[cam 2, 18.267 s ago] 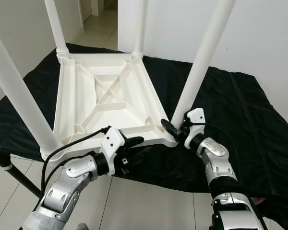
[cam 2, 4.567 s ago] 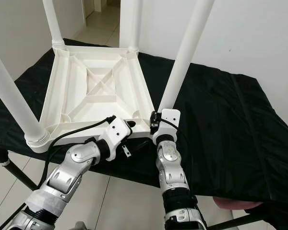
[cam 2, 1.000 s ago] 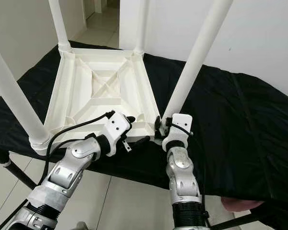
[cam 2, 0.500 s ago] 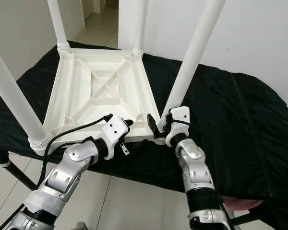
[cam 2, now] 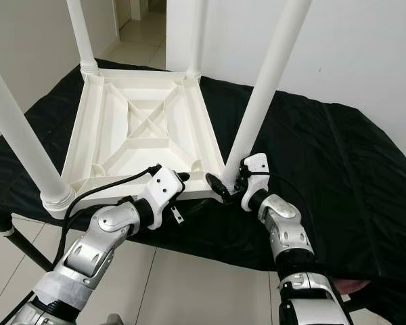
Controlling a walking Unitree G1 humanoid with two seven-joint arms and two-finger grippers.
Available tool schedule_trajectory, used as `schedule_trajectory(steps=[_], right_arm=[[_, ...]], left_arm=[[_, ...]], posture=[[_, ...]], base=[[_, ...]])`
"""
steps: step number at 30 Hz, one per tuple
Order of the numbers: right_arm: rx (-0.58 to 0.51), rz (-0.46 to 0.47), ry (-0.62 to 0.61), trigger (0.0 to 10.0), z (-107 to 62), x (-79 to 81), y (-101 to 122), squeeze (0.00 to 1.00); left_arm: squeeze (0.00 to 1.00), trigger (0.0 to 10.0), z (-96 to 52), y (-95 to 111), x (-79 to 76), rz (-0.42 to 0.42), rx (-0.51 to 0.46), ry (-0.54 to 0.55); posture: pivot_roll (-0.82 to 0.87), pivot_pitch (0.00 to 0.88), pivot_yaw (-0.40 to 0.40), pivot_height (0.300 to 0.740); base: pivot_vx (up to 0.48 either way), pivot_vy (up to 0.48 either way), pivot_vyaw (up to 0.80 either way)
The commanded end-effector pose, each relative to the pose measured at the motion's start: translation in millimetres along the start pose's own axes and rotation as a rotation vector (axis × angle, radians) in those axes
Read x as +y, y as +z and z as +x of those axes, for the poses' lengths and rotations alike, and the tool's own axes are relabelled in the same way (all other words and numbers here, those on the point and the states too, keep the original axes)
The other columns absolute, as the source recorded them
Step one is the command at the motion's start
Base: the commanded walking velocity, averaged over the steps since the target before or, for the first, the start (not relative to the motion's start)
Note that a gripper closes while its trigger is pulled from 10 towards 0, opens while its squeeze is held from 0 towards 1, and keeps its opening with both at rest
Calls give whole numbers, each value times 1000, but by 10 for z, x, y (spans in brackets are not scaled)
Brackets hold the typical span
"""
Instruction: Building children table
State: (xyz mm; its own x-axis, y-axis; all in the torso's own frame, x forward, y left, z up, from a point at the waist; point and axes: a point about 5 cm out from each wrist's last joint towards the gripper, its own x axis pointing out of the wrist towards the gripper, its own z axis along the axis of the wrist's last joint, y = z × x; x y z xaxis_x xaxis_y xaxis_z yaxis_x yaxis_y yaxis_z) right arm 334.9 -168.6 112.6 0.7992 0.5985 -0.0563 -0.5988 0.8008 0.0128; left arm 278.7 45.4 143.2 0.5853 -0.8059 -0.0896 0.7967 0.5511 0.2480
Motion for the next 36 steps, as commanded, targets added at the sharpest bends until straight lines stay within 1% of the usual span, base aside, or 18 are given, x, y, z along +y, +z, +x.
schedule_trajectory(steps=[1, 6, 7, 15, 16, 20, 21, 23, 24, 26, 27, 29, 30, 31, 32, 33, 35, 36], right_arm=[[15, -17, 31, 2863, 28, 14, -17, 0], [17, -26, 40, 2863, 39, 8, -25, 0], [19, -21, 63, 0, 37, -8, -42, 0], [40, -19, 83, 0, -3, 10, -125, 0], [45, -21, 70, 10000, -8, 14, -146, 0], [41, -21, 51, 10000, -7, 17, -152, 0], [34, -21, -5, 10000, -3, 17, -144, 0], [34, -21, -5, 10000, -3, 17, -144, 0], [26, -19, -63, 10000, -1, 19, -140, 0], [26, -19, -63, 10000, -1, 19, -140, 0], [15, -24, -156, 10000, -4, 38, -142, 0], [15, -24, -156, 10000, -4, 38, -142, 0], [5, -10, -256, 10000, -15, 48, -149, 0], [5, -10, -256, 10000, -15, 48, -149, 0], [-18, 10, -334, 10000, -20, 86, -149, 0], [-18, 10, -334, 10000, -20, 86, -149, 0], [-26, 18, -401, 10000, -24, 143, -159, 0], [-23, 17, -474, 10000, -29, 190, -179, 0]], left_arm=[[0, 10000, 29, 28, -18, 3, -9, -13], [0, 10000, 30, 32, -20, 4, -9, -14], [0, 10000, 33, 40, -34, 3, -11, -16], [0, 10000, 40, 31, -66, -2, -11, -23], [0, 10000, 43, 26, -79, -3, -11, -26], [0, 10000, 47, 23, -85, -5, -11, -29], [0, 10000, 53, 20, -86, -5, -11, -30], [0, 10000, 53, 20, -86, -5, -11, -30], [0, 10000, 58, 17, -81, -4, -10, -30], [0, 10000, 58, 17, -81, -4, -10, -30], [0, 10000, 58, 19, -60, -2, -11, -27], [0, 10000, 58, 19, -60, -2, -11, -27], [0, 10000, 53, 17, -42, 1, -10, -24], [0, 10000, 53, 17, -42, 1, -10, -24], [0, 10000, 47, 14, -27, 3, -9, -21], [0, 10000, 47, 14, -27, 3, -9, -21], [0, 10000, 40, 12, -15, 5, -8, -20], [0, 10000, 40, 9, -3, 6, -6, -18]], posture=[[1, 0, -73, 740], [1, 0, -73, 740], [2, 0, -73, 740], [-6, 0, -77, 740], [-10, 0, -78, 740], [-10, 0, -79, 740], [-15, 0, -83, 740], [-15, 0, -83, 740], [-13, 0, -84, 740], [-13, 0, -84, 740], [-12, 0, -83, 740], [-12, 0, -83, 740], [-18, 0, -78, 740], [-18, 0, -78, 740], [-21, 0, -74, 740], [-21, 0, -74, 740], [-26, 0, -66, 740], [-33, 0, -56, 740]], base=[[0, 0, 0], [0, 0, 0], [0, 0, 0], [0, 0, 0], [0, 0, 0], [0, 0, 0], [0, 0, 0], [0, 0, 0], [0, 0, 0], [0, 0, 0], [0, 0, 0], [0, 0, 0], [0, 0, 0], [0, 0, 0], [0, 0, 0], [0, 0, 0], [0, 0, 0], [0, 0, 0]])
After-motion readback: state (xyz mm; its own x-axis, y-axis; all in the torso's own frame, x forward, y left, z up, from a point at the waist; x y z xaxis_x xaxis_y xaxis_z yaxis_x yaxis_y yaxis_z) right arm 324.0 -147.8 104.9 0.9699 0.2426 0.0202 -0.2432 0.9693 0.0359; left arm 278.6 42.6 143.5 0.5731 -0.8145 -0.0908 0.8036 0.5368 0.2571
